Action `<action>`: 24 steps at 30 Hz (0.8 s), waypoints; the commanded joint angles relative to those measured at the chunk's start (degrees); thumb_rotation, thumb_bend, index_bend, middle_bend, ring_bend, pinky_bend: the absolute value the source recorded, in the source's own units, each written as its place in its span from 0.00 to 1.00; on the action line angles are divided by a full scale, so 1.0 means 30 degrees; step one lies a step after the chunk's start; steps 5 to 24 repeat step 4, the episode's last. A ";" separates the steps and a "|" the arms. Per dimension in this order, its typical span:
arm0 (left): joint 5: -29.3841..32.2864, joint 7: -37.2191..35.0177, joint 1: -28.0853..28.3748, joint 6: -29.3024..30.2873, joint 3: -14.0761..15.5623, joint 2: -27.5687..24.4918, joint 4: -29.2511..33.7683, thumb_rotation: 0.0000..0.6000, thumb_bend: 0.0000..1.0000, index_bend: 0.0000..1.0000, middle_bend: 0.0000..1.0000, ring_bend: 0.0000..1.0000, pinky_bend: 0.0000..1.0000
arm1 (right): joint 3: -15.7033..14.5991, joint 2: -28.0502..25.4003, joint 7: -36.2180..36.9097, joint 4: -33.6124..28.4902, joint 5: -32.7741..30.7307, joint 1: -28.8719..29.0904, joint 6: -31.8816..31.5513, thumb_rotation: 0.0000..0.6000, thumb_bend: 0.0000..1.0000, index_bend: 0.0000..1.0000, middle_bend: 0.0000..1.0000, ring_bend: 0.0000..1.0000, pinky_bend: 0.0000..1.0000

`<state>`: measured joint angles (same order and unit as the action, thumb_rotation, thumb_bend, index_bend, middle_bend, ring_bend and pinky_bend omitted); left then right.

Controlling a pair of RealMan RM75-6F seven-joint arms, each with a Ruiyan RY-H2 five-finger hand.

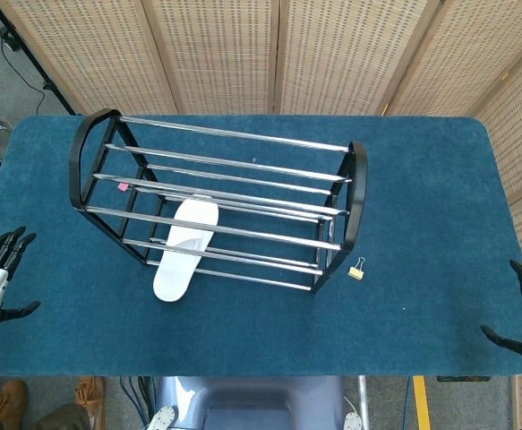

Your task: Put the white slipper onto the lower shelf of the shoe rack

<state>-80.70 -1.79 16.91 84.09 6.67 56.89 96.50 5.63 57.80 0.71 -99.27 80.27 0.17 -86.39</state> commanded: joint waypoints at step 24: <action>-0.0771 -0.0107 -0.0449 0.0532 -0.0842 0.1457 -0.1779 1.00 0.00 0.00 0.00 0.00 0.00 | -0.0042 -0.0007 -0.0001 0.0035 0.0091 -0.0019 -0.0027 1.00 0.06 0.00 0.00 0.00 0.00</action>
